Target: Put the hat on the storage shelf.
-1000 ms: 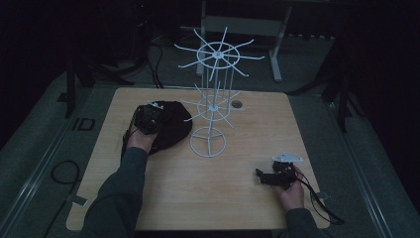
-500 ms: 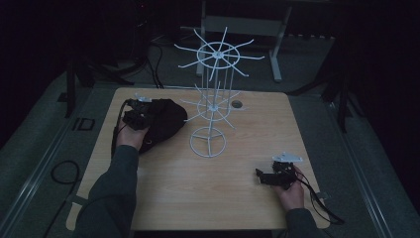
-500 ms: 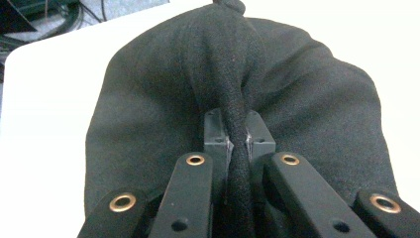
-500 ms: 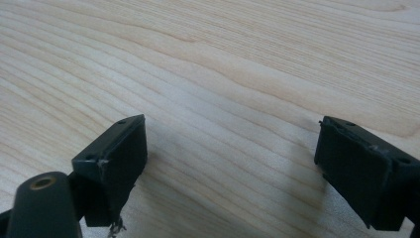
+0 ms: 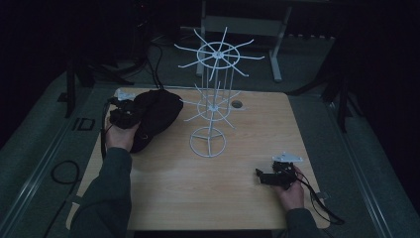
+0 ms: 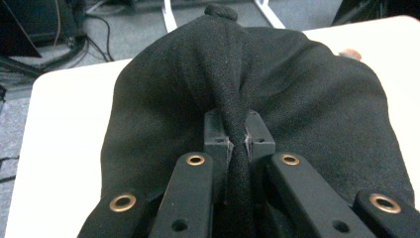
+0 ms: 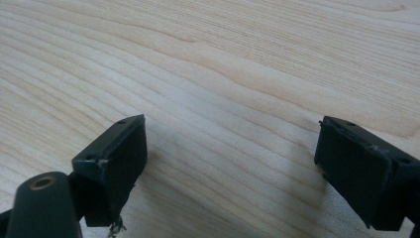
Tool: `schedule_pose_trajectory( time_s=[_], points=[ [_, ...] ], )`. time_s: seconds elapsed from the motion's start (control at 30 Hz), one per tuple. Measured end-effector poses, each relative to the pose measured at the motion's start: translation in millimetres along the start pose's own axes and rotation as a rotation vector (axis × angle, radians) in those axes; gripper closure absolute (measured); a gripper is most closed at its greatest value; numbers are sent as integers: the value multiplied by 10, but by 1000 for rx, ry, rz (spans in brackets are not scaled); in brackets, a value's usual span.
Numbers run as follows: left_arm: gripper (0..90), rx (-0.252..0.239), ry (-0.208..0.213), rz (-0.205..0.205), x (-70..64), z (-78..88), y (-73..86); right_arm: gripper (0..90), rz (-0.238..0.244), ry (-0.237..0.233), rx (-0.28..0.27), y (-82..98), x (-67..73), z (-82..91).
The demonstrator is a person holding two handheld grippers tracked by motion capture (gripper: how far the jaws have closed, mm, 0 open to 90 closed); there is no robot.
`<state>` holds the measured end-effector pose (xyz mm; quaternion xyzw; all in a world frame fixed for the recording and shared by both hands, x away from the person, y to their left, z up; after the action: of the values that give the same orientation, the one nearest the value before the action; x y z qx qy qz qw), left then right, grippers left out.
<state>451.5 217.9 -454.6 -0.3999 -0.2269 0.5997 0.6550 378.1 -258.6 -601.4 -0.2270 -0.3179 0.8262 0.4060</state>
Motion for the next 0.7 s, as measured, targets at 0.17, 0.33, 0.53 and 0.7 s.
schedule_pose_trajectory(
  time_s=[0.17,0.33,0.53,0.7],
  points=[
    [853,-41,30,35,30,110,-52,126,0,0,0,0,0,0],
    [853,-77,53,57,37,202,-102,126,-1,0,0,0,1,0],
    [852,-105,70,77,40,281,-149,126,0,1,-1,-1,0,0],
    [852,-124,94,114,48,340,-177,126,0,1,0,0,0,0]
  ],
)
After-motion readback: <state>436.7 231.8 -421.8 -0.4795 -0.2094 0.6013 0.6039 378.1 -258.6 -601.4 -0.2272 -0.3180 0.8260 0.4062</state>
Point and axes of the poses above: each handheld gripper's, and its own axes: z roughly backward along the jaws, y roughly out of its underside, x roughly to its left, the point moved 6 cm from there along -z, roughly forward along the jaws, and after that the axes turned 9 degrees about z, right-handed, at the moved point
